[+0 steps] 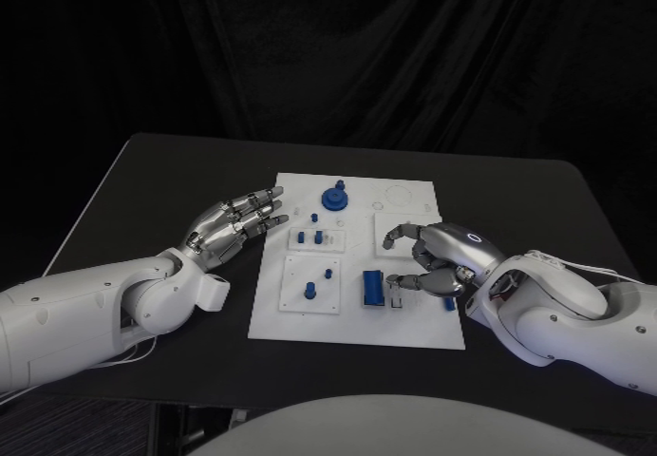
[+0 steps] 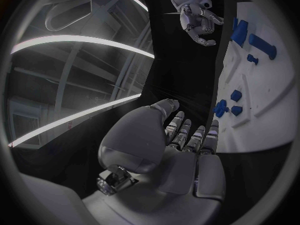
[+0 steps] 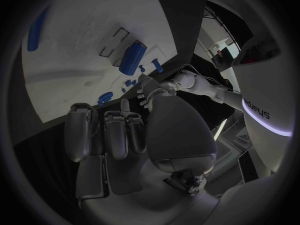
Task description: Assemble the parts on the task board
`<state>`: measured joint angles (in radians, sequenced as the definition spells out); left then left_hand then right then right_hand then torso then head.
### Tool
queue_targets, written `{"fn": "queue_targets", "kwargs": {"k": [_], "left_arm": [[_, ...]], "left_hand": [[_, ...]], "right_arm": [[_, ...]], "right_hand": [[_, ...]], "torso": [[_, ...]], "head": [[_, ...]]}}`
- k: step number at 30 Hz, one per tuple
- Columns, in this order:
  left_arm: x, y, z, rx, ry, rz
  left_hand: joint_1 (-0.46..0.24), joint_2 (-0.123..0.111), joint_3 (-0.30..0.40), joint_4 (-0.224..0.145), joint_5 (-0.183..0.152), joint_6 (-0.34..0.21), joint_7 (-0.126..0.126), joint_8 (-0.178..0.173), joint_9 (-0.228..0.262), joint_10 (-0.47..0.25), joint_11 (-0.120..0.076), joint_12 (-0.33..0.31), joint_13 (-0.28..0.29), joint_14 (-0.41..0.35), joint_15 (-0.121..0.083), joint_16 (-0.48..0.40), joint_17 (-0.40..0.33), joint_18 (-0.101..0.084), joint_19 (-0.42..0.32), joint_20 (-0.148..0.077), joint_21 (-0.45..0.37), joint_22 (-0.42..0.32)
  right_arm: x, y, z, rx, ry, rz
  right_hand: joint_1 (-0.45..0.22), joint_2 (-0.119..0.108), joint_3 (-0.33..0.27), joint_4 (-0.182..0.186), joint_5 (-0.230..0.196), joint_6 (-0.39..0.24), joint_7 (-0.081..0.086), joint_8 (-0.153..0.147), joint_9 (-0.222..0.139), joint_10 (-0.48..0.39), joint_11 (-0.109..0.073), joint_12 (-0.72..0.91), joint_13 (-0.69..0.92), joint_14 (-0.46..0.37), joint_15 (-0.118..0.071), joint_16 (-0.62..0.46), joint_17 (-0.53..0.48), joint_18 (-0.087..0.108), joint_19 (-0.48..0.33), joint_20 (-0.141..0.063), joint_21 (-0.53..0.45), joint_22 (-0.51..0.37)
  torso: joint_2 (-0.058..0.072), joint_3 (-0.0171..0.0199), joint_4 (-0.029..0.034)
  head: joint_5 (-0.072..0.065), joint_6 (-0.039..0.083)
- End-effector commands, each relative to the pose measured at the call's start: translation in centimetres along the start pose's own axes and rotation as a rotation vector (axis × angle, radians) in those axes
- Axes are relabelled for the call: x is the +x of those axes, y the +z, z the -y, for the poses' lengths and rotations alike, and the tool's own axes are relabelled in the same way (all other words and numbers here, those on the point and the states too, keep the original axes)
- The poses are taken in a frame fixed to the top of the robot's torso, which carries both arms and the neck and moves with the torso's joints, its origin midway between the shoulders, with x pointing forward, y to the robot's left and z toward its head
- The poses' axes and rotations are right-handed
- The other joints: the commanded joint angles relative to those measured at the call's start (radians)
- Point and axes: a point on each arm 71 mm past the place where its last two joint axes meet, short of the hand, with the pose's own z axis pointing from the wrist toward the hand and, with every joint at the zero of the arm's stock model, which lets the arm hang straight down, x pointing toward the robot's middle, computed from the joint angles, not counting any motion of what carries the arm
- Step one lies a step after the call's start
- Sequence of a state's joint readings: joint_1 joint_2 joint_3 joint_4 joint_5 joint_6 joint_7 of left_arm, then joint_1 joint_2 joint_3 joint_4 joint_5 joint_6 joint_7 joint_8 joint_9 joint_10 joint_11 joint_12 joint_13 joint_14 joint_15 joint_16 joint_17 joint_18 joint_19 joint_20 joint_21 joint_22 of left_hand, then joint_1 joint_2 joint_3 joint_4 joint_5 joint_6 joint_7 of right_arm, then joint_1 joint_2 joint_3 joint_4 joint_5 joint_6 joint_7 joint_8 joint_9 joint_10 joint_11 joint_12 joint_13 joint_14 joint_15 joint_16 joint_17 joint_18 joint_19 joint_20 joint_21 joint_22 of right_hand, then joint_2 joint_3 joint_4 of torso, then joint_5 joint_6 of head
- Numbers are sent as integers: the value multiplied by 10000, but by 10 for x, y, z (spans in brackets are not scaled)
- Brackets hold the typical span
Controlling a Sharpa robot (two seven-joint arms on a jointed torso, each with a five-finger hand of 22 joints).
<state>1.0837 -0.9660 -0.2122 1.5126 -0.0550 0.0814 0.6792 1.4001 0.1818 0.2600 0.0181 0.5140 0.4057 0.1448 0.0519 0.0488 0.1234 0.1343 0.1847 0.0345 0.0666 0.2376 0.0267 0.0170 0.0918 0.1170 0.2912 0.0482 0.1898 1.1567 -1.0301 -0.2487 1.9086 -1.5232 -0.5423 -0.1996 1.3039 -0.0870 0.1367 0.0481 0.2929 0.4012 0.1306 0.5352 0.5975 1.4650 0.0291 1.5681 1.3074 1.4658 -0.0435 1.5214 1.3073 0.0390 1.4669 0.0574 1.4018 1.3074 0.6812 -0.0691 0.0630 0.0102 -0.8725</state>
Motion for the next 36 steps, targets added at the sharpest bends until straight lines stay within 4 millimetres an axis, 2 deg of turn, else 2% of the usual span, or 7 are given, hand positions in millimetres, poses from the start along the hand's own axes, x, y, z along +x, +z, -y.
{"fn": "queue_targets", "kwargs": {"k": [1,5,7,10,13,28,36], "left_arm": [[2,0,2,423,-124,-111],[2,0,2,416,-126,-112],[2,0,2,414,-126,-112],[2,0,2,410,-132,-117],[2,0,2,408,-141,-126],[2,0,1,361,-162,-134],[2,0,0,331,-172,-142]], "left_hand": [[-47,-36,57,3,60,16,19,34,9,-3,89,44,17,46,13,47,9,9,12,30,-24,16],[-48,-39,75,9,65,17,22,35,10,-2,93,46,17,48,18,50,10,10,17,31,-22,16],[-49,-40,77,9,66,17,22,35,10,-2,94,47,17,49,19,50,10,10,18,31,-22,15],[-49,-40,77,9,66,17,22,35,10,-2,94,47,17,49,19,50,10,10,18,31,-22,15],[-49,-41,83,11,67,14,24,35,9,-4,95,45,17,46,20,49,9,10,15,31,-23,9],[-49,-41,91,14,69,11,25,34,9,-7,96,42,16,42,21,48,8,9,14,31,-23,5],[-51,-43,105,18,72,16,27,34,9,-7,99,44,16,42,22,48,8,9,13,30,-24,0]], "right_arm": [[5,0,0,-141,-955,-151],[13,1,-1,-172,-1197,-247],[15,1,-1,-167,-1266,-275],[19,2,-1,-152,-1396,-331],[23,2,-1,-134,-1543,-372],[32,7,-5,-126,-1649,-382],[36,10,-5,-73,-1668,-452]], "right_hand": [[135,14,12,-51,51,-85,-6,-28,-87,1058,7,27,2634,800,20,-28,1461,36,404,66,23,2061],[332,-95,-94,80,-37,-549,-40,-197,-615,1058,-36,27,2634,799,-16,-36,1454,34,407,35,29,2065],[180,-352,-346,491,-597,-719,-26,-245,-855,1058,-28,27,2634,792,-13,-54,1423,34,405,32,23,2063],[511,-570,-508,1286,-877,-723,5,-121,-1241,1058,-49,27,2634,793,-9,-59,1423,31,408,56,18,2063],[807,-1075,-964,2458,-1409,-824,5,15,-1697,1058,-2,27,2634,789,15,-76,1399,36,411,49,12,2062],[170,-1200,-1219,2490,-1911,-612,75,329,-2036,1058,62,27,2634,774,59,-117,1323,50,392,90,-55,2040],[295,-986,-1011,2459,-1580,-484,102,500,-2203,1058,95,27,2634,766,90,-139,1285,55,386,121,-80,2033]], "torso": [[4,0,11],[5,9,7],[4,-2,16],[6,-1,20],[14,6,12],[3,4,14],[2,0,15]], "head": [[7,-2],[16,-2],[-3,-2],[-18,-2],[-17,-2],[-29,-2],[-47,-2]]}}
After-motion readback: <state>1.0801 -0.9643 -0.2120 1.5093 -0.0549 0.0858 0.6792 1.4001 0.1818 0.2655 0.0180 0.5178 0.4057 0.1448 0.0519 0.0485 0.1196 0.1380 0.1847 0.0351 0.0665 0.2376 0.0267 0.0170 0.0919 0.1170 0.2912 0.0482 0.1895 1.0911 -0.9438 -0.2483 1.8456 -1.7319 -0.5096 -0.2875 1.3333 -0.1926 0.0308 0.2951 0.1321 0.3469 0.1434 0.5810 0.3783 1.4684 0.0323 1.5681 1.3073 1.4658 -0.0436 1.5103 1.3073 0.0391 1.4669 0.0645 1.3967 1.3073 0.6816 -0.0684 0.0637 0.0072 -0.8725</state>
